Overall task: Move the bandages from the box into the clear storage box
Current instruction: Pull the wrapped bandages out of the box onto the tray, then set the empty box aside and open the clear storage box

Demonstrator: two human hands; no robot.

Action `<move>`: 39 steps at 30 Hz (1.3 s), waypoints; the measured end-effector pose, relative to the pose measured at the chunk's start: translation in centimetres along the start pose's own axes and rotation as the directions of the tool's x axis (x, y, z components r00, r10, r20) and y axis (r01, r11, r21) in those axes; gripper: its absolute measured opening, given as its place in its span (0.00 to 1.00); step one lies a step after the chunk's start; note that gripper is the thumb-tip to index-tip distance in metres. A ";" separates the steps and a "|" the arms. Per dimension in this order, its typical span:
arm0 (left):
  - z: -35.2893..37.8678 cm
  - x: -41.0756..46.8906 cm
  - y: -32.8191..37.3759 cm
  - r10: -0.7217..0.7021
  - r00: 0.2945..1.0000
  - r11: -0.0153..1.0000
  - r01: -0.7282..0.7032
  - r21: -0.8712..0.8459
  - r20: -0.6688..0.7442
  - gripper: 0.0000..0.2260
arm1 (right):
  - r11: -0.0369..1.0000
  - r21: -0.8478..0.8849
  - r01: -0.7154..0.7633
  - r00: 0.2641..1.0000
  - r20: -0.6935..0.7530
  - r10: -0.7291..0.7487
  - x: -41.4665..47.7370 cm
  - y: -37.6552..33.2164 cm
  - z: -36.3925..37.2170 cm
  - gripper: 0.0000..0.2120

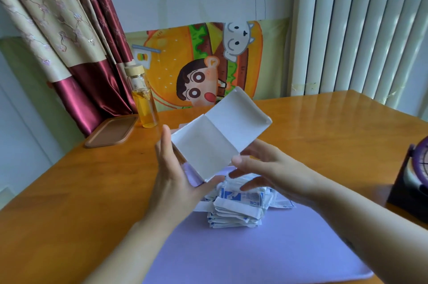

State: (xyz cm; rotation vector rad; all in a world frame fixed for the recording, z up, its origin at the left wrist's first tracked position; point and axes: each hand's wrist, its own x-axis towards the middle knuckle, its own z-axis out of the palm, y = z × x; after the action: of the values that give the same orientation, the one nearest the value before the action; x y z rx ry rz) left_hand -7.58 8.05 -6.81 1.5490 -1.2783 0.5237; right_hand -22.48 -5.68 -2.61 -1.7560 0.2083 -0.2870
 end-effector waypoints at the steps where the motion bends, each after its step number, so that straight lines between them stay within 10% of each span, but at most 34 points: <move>1: 0.8 0.2 0.2 -0.008 1.000 0.999 0.007 -0.041 -0.014 0.50 | 0.996 0.091 -0.009 0.999 0.048 0.005 -0.1 -0.3 0.3 0.19; 10: 5.3 4.7 2.1 0.090 0.986 0.992 -0.101 0.074 0.141 0.52 | 0.927 0.342 0.153 0.884 -0.467 0.027 1.3 -0.7 -1.5 0.09; 14: 6.0 5.3 -0.4 -0.190 0.908 0.928 0.042 0.371 0.372 0.48 | 0.827 0.512 0.234 0.742 -0.643 0.189 2.7 1.2 -5.1 0.06; 23: 6.6 4.7 -4.9 -0.486 0.762 0.808 0.206 0.551 0.428 0.30 | 0.409 0.886 0.219 0.617 -0.450 0.645 5.4 6.5 -8.4 0.10; 33: 6.9 4.7 -5.3 -0.488 0.776 0.742 0.127 0.659 0.400 0.29 | 0.481 0.860 0.169 0.582 -0.481 0.656 5.8 7.8 -10.3 0.11; 39: 7.2 4.6 -5.5 -0.450 0.821 0.754 0.138 0.643 0.351 0.26 | 0.734 0.678 0.039 0.473 -0.660 0.584 3.4 6.9 -10.7 0.29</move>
State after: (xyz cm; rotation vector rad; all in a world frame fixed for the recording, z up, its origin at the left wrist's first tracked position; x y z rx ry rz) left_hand -2.93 -0.88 -8.15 2.5096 -1.2386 0.3338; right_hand -22.37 -18.11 -7.05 -0.7323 1.0286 -0.8665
